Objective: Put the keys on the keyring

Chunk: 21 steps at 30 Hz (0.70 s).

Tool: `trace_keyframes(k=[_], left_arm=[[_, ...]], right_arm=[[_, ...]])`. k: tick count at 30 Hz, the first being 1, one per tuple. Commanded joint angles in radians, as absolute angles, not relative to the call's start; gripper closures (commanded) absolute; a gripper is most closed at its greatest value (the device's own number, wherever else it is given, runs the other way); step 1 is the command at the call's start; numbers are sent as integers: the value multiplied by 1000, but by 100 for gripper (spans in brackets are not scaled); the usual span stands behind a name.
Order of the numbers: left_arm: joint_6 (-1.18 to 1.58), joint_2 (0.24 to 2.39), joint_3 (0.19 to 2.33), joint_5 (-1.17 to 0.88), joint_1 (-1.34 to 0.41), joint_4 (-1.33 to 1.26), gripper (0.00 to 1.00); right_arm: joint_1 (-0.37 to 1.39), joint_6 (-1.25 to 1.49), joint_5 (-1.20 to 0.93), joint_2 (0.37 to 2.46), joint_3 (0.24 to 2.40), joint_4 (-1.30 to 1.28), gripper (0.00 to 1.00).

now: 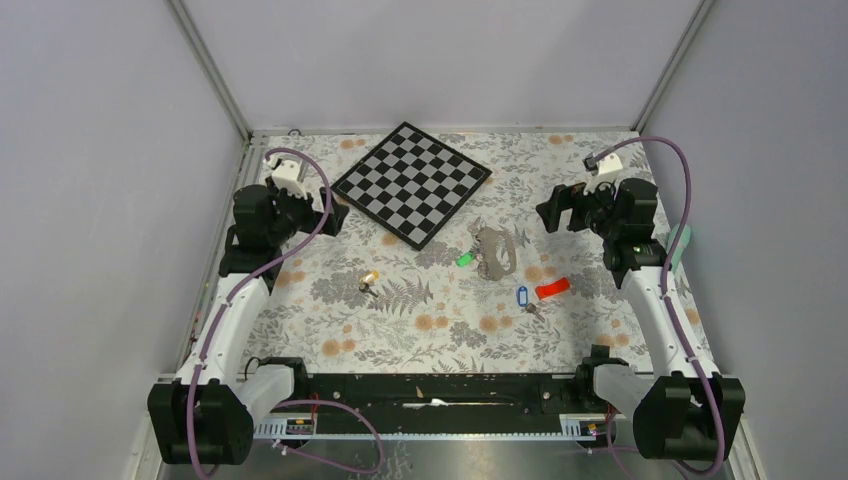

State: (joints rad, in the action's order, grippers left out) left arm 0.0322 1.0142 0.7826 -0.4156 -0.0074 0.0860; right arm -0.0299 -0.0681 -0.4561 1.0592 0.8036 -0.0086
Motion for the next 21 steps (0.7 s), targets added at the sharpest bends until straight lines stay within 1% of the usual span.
trace_keyframes(k=[1,5,9,12,17,19,21], left_arm=[[28,1001,793,-454,-2,57,1],[8,1017,804,-476,-2,83,1],[-4,1034,834,-480,-1,122,1],[-39,1050,856,-516,-1,151,1],[-58,1085,864,-558,-2,175,1],[-59,1098,864,-573,-2,177,1],[-61,1112,865,-587,-2,182,1]], right_arm=[[-34,-98,-484,1043,812,-29,0],[-34,-117,-480,1048,815,-41,0],[-34,-163,-545,1063,820,-78,0],[-18,-173,-525,1098,818,-92,0],[177,-295,-340,1193,850,-178,1],[221,-312,-322,1236,867,-180,0],[246,-328,-348,1301,902,-190,0]])
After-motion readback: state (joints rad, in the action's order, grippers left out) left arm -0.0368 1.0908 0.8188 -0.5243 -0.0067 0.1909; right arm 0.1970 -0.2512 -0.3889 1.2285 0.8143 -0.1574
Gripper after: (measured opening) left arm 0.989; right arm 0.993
